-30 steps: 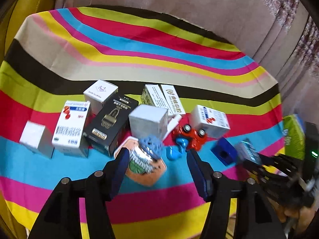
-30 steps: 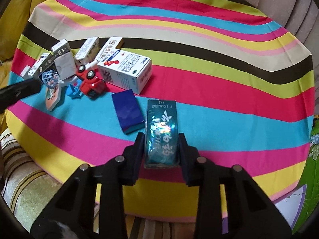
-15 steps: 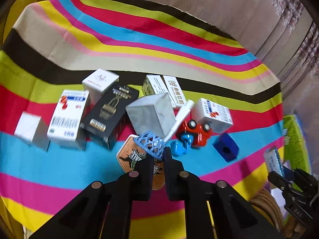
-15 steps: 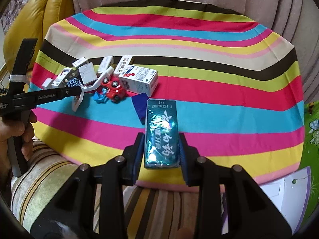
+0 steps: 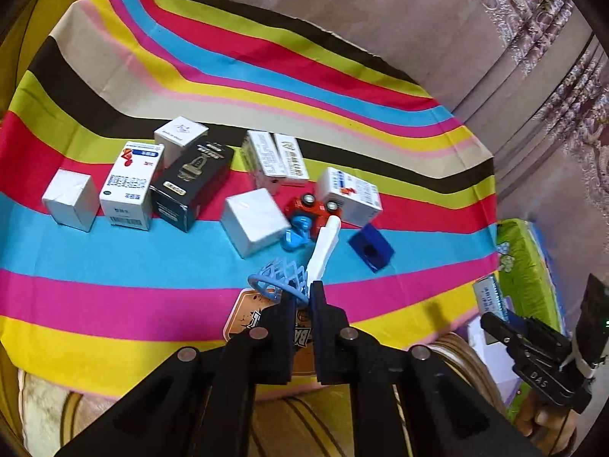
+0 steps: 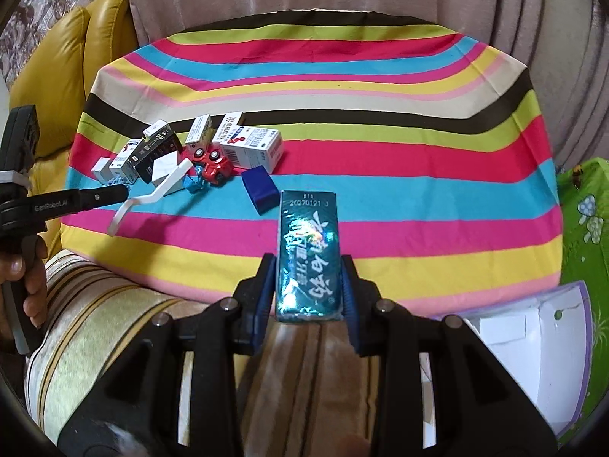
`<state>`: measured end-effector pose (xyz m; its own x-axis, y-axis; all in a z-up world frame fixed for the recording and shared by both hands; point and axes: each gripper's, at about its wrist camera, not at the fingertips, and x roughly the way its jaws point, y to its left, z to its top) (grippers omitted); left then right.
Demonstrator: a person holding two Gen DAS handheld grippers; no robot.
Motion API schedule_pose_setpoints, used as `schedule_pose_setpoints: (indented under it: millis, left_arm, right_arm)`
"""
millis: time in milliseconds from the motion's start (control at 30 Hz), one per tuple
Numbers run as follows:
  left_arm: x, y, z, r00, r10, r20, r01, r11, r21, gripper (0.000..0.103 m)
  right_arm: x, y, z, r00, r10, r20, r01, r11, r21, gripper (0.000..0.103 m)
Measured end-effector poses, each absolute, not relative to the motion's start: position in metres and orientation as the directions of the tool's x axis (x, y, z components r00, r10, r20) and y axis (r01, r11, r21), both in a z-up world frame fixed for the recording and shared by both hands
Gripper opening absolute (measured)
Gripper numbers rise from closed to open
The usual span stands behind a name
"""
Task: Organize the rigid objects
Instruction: 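Grasp the teal foil pack with the right gripper while the left gripper grasps the blue plastic piece, then carry both held items into the cardboard box and open both grippers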
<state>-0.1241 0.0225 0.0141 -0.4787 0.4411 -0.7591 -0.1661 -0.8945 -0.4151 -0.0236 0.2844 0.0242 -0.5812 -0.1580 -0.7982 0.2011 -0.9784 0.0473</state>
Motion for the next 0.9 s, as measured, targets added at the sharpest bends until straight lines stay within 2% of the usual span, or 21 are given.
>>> schedule_pose_setpoints:
  millis: [267, 567, 733, 900]
  left_arm:
    - [-0.109, 0.072, 0.032, -0.418, 0.534, -0.735, -0.290, -0.845, -0.449, 0.008]
    - [-0.088, 0.176, 0.044, -0.256, 0.635, -0.728, -0.475, -0.739, -0.477, 0.008]
    - [-0.074, 0.235, 0.050, -0.169, 0.669, -0.723, -0.549, -0.674, -0.495, 0.008]
    - [-0.052, 0.291, 0.041, -0.093, 0.653, -0.752, -0.615, -0.631, -0.472, 0.008]
  right_arm:
    - [-0.003, 0.318, 0.031, -0.595, -0.118, -0.795, 0.137, -0.990, 0.045, 0.037]
    - [0.021, 0.392, 0.031, -0.598, 0.022, -0.801, -0.042, -0.999, 0.004, 0.037]
    - [0.033, 0.440, 0.027, -0.579, 0.116, -0.807, -0.162, -0.987, -0.025, 0.037]
    - [0.045, 0.480, 0.022, -0.550, 0.188, -0.814, -0.262, -0.964, -0.046, 0.037]
